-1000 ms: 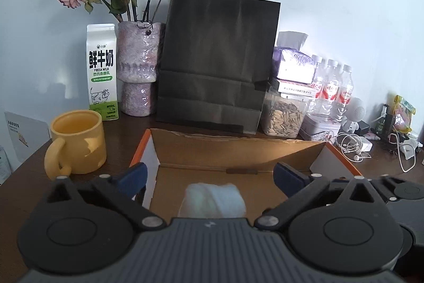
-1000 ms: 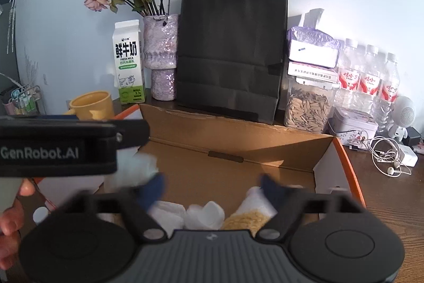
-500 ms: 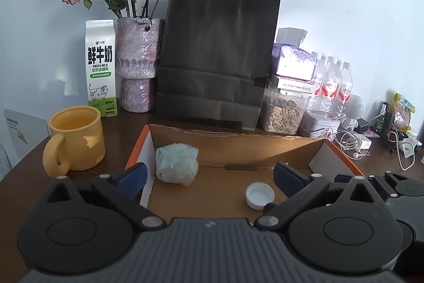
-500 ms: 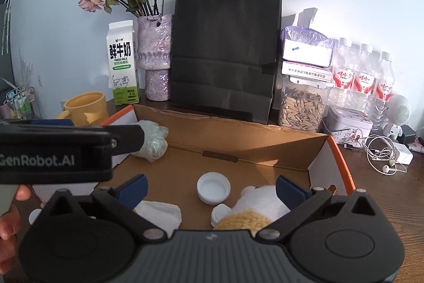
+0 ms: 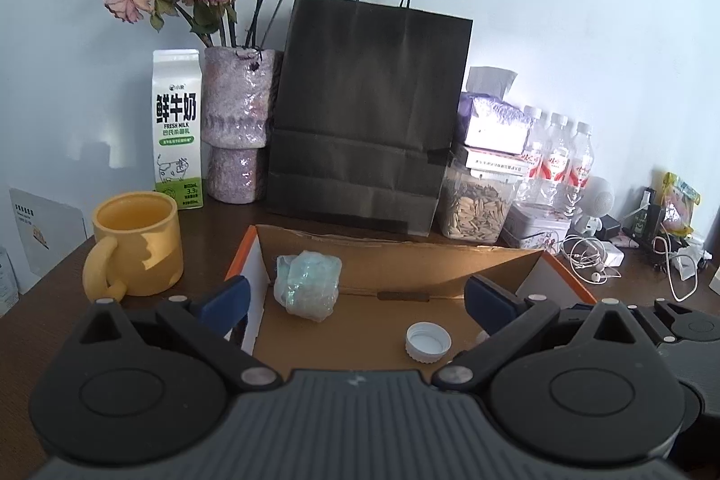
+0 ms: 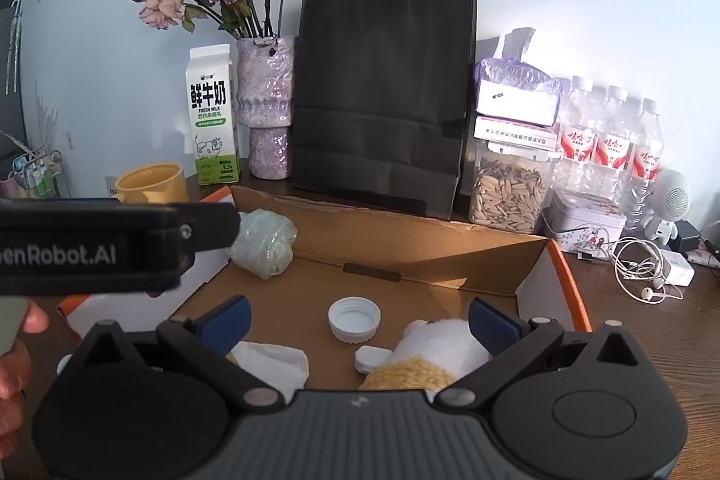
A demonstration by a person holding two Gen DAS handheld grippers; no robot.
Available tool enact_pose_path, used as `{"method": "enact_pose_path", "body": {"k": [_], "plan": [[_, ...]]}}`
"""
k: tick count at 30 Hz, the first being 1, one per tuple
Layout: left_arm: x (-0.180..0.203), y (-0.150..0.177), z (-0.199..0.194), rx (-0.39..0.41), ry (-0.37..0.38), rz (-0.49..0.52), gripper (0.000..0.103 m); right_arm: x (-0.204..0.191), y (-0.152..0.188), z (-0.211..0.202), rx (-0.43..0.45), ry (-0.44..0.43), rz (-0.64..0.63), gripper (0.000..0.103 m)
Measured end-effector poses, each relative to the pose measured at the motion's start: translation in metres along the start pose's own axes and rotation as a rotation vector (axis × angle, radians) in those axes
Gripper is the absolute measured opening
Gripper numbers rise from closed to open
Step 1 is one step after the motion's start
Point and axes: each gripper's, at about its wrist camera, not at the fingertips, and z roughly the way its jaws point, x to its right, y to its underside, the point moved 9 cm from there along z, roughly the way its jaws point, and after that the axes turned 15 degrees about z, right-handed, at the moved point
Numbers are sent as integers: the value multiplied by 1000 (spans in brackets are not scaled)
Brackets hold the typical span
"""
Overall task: Organize objects
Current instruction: 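Withdraw both grippers from the box back over the table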
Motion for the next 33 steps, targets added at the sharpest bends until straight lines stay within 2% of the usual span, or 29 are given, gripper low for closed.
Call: {"method": "enact_pose_path", "body": {"k": [11,19,33], "plan": [[1,11,-48,20,-7,1,103,18,9,-57,50,14,-9,103],[-6,26,-83,22,-14,4,103,33,28,-103,72,17,-32,103],[-14,64,-120,-20,-38,24,103,70,75,-157,29,39,-20,103]]}}
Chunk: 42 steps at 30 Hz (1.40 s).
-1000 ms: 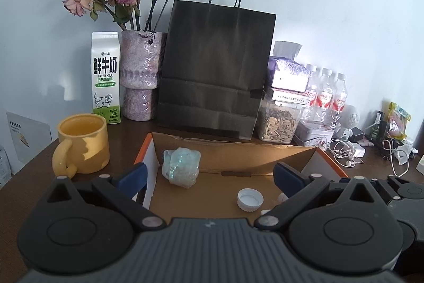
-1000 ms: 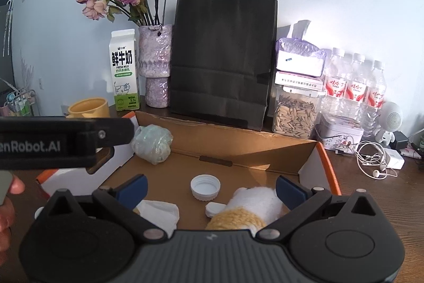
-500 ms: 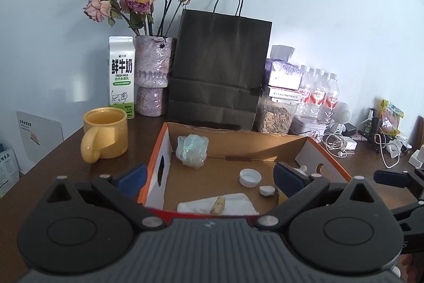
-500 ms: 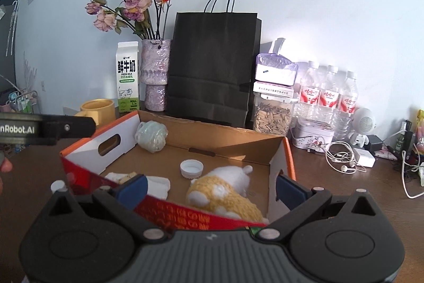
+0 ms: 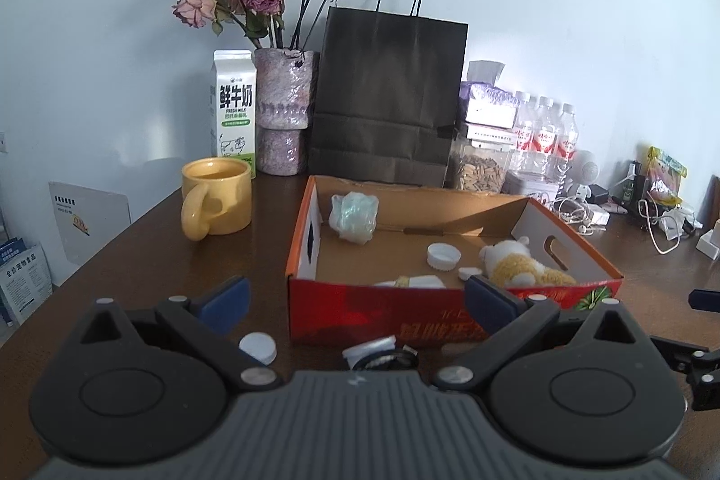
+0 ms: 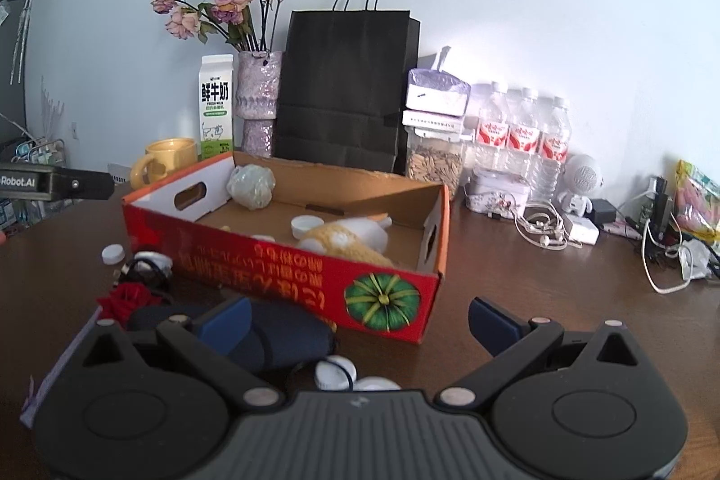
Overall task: Organize objects
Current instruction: 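Withdraw both grippers from the box back over the table, then grasp the large white bottle cap on the table with the right gripper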
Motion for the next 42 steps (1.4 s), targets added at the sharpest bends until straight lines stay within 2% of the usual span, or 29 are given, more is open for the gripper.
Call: {"method": "enact_pose_path", "body": {"k": [12,19,24,25,26,28,42], "plan": [[-12,40,-15,-74,-18,-18,103,40,51,-21,-89,59,40,102],[-18,54,-19,-107,-29,-34,103,60,72,-20,-136,71,76,89],[-20,62,-21,-128,-34,-40,103,68,73,-17,-136,63,107,69],[-20,63,-22,-131,-36,-41,103,68,72,-17,-135,61,108,58],[-21,63,-22,-132,-38,-41,103,68,73,-17,-137,60,105,40],[-22,64,-22,-134,-41,-41,103,66,74,-16,-150,51,98,28],[-34,70,-11,-165,-58,-40,103,43,54,-15,-91,-2,85,27]]}}
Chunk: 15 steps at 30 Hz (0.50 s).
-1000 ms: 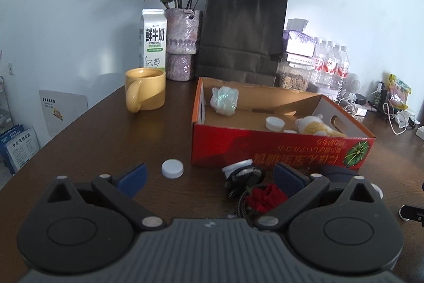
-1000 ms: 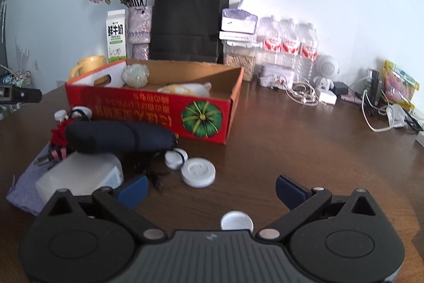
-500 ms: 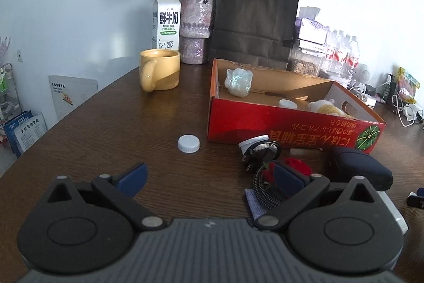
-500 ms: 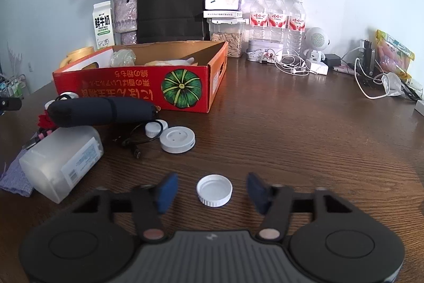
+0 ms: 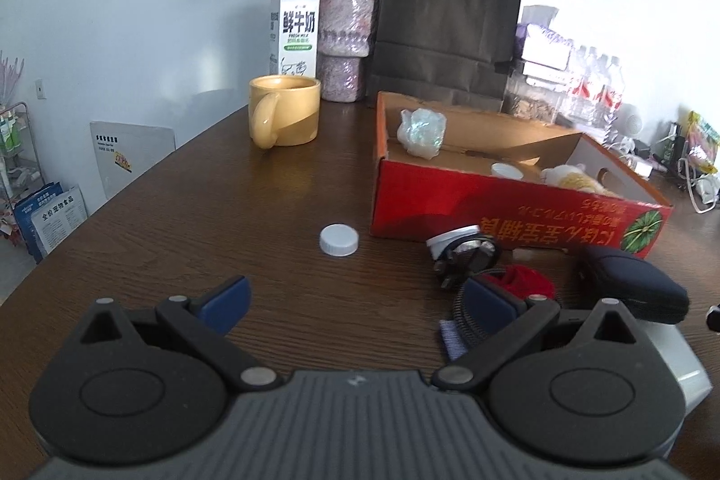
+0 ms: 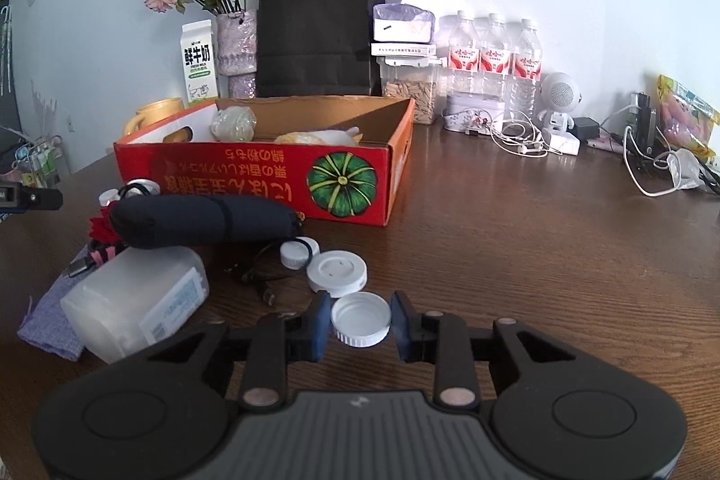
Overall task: Organize objects
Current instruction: 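Grasp the large white bottle cap on the table with the right gripper, then grasp the small white cap on the table with the left gripper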
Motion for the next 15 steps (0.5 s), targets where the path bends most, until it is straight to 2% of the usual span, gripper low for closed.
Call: {"method": "enact_pose_path", "body": {"k": [9,15], "plan": [[-24,-5,40,-50,-42,62,103,-14,-10,9,13,-3,-9,27],[-29,-11,74,-70,-25,120,101,-20,-17,16,23,4,-6,27]]}}
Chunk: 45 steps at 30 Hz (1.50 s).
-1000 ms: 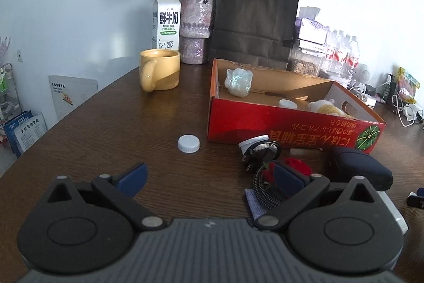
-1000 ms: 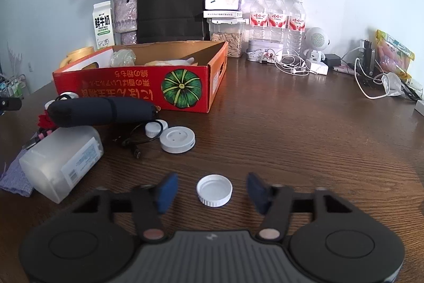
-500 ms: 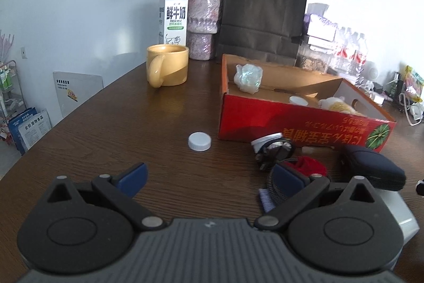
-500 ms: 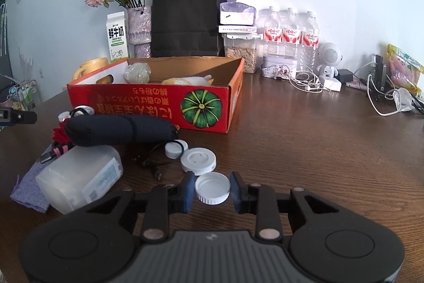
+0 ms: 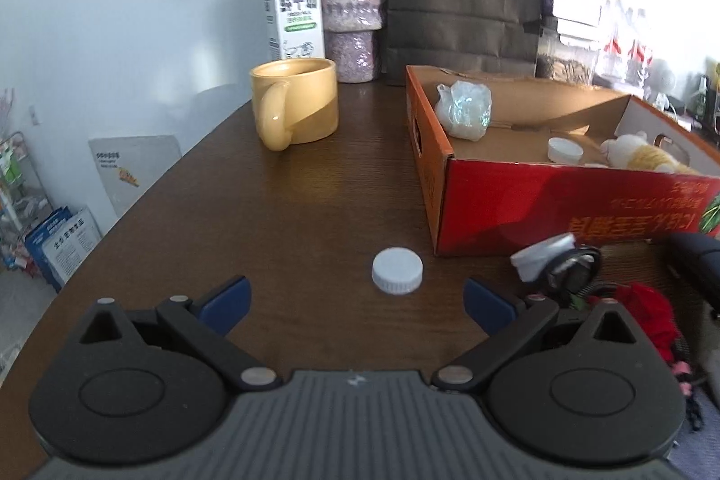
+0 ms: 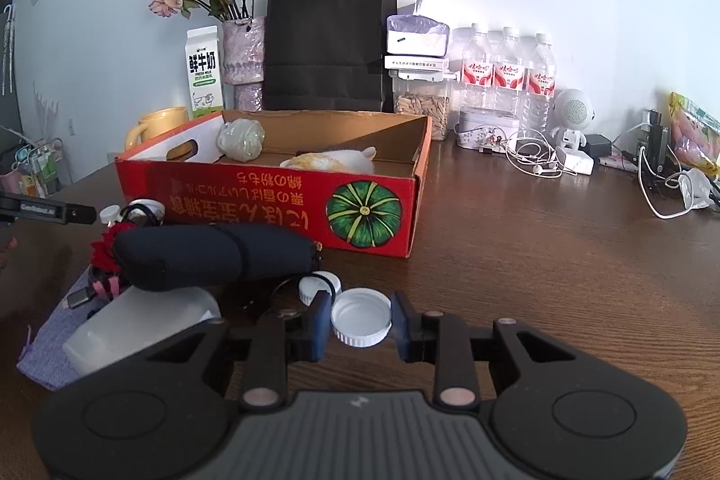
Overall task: Organize objects
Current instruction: 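Grasp the small white cap on the table with the left gripper, then carry both white caps into the red box and open both grippers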
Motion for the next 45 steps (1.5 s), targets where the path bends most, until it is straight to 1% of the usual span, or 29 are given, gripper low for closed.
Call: {"method": "enact_pose_path", "body": {"k": [2,4,5,6,7,8,9,11,16,20,23,27,32,36,40,45], "plan": [[0,-2,11,-9,18,10,93,-1,-2,2,3,4,1,27],[1,-4,20,-20,36,22,89,-1,-4,4,5,8,2,28],[2,-5,23,-22,46,27,79,-2,-4,5,5,9,2,27],[4,-5,26,-25,59,30,72,-2,-5,5,5,10,3,28],[5,-7,27,-14,83,23,60,-2,-5,6,4,11,2,27],[5,-8,28,-8,99,23,42,-3,-5,7,3,12,2,27],[6,-9,28,-2,107,26,29,-3,-5,8,2,12,1,27],[8,-9,26,1,126,12,29,-3,-5,8,1,11,0,28],[15,-4,8,20,120,11,29,-3,-5,8,1,11,0,27],[22,-4,-19,65,130,2,29,-5,-5,7,7,7,0,27],[30,-6,-42,110,153,6,29,-8,-7,6,14,1,-2,27],[41,-12,-62,152,176,9,29,-15,-12,4,29,-18,-6,27],[62,-25,-89,216,203,37,29,-35,-17,-2,47,-62,-21,27],[82,-34,-105,257,250,50,29,-58,-20,-5,62,-112,-32,27],[102,-41,-114,276,295,46,29,-82,-22,-5,67,-165,-48,28],[117,-48,-119,290,322,49,29,-103,-24,-4,67,-200,-71,28]]}}
